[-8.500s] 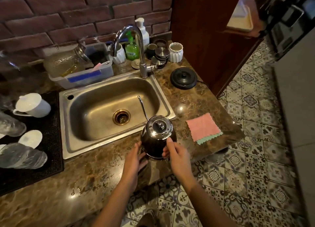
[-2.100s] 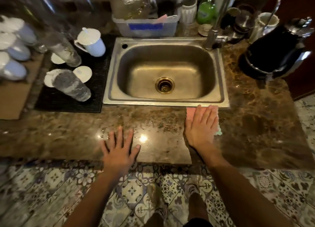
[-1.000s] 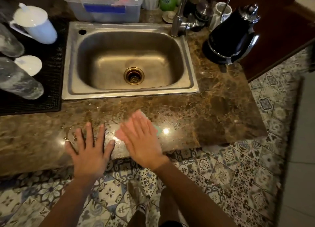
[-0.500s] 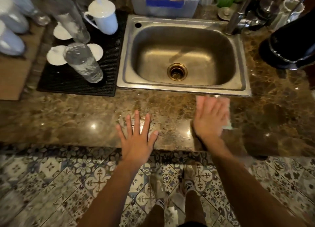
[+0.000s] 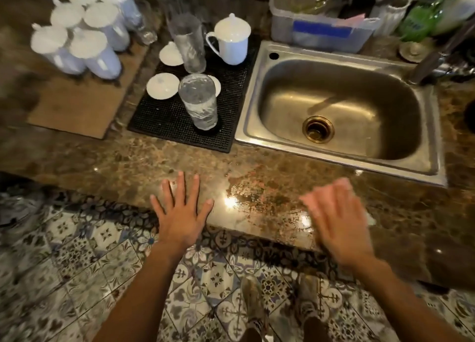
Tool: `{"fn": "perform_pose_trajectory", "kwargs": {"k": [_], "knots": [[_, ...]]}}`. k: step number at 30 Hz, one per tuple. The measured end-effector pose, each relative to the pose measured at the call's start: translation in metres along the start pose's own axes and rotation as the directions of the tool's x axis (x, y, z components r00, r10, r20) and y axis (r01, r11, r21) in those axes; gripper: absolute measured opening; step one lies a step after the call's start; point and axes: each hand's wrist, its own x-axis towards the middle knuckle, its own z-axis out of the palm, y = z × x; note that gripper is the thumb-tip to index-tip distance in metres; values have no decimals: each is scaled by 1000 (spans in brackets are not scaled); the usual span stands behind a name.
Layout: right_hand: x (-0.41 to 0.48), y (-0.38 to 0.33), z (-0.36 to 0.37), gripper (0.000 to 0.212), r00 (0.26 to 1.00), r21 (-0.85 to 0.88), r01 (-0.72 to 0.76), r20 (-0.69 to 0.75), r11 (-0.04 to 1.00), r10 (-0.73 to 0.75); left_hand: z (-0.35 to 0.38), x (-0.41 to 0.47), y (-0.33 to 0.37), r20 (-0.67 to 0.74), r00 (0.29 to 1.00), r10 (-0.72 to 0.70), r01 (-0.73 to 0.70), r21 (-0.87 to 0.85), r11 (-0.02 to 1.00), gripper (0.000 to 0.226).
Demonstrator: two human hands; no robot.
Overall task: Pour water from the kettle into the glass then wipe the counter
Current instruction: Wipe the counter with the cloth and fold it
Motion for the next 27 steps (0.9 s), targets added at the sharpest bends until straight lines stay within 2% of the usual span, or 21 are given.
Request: {"fn": "perform_pose_trajectory", "kwargs": {"k": [3, 5, 6, 8, 10, 12, 14, 16, 18, 20, 23, 25, 27], "knots": [[27, 14, -2, 68, 949, 62, -313, -7, 948, 314, 0, 0, -1, -12, 1000, 16, -16, -12, 1000, 71], [60, -19, 1, 69, 915, 59, -400, -27, 915, 402, 0, 0, -2, -17, 999, 27, -27, -20, 999, 70], [75, -42, 3, 69, 918, 19, -394, -50, 919, 394, 0, 0, -3, -23, 999, 30, -30, -25, 999, 70], [95, -98, 3, 65, 962, -52, -265, -85, 963, 260, 0, 0, -4, -31, 999, 37, -38, -33, 999, 70], [95, -150, 5, 62, 996, -137, 3, -88, 991, -15, 0, 1, -4, -36, 999, 40, -41, -34, 999, 70], [77, -183, 15, 58, 951, -167, 304, -4, 938, -309, 0, 1, -5, -28, 999, 38, -39, -27, 999, 70], [52, -179, 21, 59, 868, -115, 495, 99, 861, -486, -1, 2, -6, -23, 999, 49, -49, -32, 998, 72], [25, -140, 23, 58, 799, -58, 592, 173, 804, -576, -2, 0, -6, -27, 998, 57, -58, -48, 997, 72], [1, -86, 22, 56, 782, -88, 616, 194, 783, -593, -2, -1, -6, -30, 998, 56, -57, -51, 997, 71], [-6, -30, 12, 57, 851, -159, 521, 168, 839, -497, -2, 0, -6, -20, 999, 51, -52, -44, 998, 70], [23, 7, -1, 63, 987, -106, 151, 76, 983, -144, -2, 1, -6, -20, 999, 51, -51, -41, 998, 69], [58, -12, -5, 68, 996, -30, -87, 9, 996, 87, -2, 0, -5, -31, 998, 50, -51, -48, 998, 67], [88, -58, -3, 71, 984, -36, -177, -27, 984, 176, -1, -1, -4, -32, 999, 42, -44, -59, 997, 64]]}}
